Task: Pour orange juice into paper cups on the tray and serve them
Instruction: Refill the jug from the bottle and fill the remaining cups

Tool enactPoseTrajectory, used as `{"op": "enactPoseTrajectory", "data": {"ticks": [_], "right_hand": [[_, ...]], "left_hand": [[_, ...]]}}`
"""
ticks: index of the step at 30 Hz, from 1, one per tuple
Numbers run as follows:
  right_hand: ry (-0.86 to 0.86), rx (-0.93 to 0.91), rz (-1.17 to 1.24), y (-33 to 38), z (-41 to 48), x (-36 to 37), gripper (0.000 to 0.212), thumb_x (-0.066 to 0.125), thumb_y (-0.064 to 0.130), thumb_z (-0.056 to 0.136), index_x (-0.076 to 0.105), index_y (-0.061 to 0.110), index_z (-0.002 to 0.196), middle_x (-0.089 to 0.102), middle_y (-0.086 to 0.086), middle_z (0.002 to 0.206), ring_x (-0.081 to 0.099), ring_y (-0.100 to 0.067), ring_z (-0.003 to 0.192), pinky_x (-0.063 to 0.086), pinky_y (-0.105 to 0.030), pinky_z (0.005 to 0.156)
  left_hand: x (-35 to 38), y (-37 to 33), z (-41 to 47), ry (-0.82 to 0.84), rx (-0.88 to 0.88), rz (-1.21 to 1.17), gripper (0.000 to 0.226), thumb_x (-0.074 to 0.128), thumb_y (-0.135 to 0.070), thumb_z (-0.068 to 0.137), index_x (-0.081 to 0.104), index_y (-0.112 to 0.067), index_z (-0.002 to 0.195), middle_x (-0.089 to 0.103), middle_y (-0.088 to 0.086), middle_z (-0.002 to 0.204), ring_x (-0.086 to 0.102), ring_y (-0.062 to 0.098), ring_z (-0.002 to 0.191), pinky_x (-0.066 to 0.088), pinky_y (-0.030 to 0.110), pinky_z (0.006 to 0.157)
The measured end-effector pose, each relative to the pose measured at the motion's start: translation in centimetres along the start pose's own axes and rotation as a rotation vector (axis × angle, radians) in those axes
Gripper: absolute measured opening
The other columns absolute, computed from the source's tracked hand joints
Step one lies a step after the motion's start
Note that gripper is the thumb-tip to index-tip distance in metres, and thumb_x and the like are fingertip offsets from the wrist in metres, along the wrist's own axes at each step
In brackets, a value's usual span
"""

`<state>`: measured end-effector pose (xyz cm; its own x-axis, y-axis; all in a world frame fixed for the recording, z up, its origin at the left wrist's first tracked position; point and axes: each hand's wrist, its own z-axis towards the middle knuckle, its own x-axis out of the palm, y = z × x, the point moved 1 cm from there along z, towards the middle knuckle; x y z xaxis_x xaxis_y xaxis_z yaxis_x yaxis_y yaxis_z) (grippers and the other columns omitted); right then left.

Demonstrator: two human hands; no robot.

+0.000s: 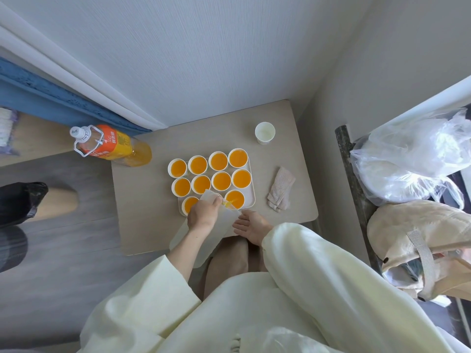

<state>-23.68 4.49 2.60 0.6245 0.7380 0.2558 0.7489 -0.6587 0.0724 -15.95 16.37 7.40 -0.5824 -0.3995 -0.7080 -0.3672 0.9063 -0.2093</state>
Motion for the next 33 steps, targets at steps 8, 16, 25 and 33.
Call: {"op": "enactPoseTrajectory", "data": {"ticks": [8,16,25,33], "right_hand": [[-0.016,0.004,-0.038,-0.1,-0.2,0.3,0.042,0.046,0.020,0.101,0.042,-0.002,0.136,0.052,-0.020,0.132,0.051,-0.033,0.126,0.043,-0.042,0.106],[-0.094,0.006,-0.057,-0.3,0.2,0.0,0.023,0.040,0.012,0.100,0.053,-0.003,0.111,0.058,-0.021,0.113,0.058,-0.031,0.103,0.050,-0.039,0.092],[-0.105,-0.092,0.019,1.9,-0.2,-0.4,0.020,0.045,0.013,0.098,0.054,0.002,0.113,0.062,-0.019,0.110,0.062,-0.029,0.100,0.053,-0.037,0.088],[-0.057,-0.125,0.093,4.6,-0.3,-0.6,0.018,0.046,0.012,0.098,0.055,0.000,0.110,0.062,-0.014,0.095,0.061,-0.028,0.097,0.051,-0.039,0.094]], "left_hand": [[-0.3,1.1,-0.8,0.010,-0.068,-0.012,0.046,0.042,-0.045,0.098,0.041,-0.017,0.062,0.045,0.002,0.064,0.044,0.013,0.058,0.029,0.024,0.048],[0.2,3.6,-1.9,0.066,-0.133,-0.196,0.047,0.047,-0.046,0.096,0.041,-0.012,0.064,0.042,0.003,0.061,0.045,0.014,0.058,0.034,0.025,0.053],[-1.3,1.0,-1.2,0.087,-0.049,-0.264,0.052,0.047,-0.050,0.095,0.036,-0.013,0.059,0.036,0.003,0.056,0.040,0.015,0.054,0.031,0.028,0.054],[-2.2,-3.7,0.6,0.050,0.011,-0.172,0.055,0.045,-0.054,0.095,0.043,-0.012,0.061,0.045,0.004,0.059,0.047,0.016,0.056,0.032,0.026,0.051]]}}
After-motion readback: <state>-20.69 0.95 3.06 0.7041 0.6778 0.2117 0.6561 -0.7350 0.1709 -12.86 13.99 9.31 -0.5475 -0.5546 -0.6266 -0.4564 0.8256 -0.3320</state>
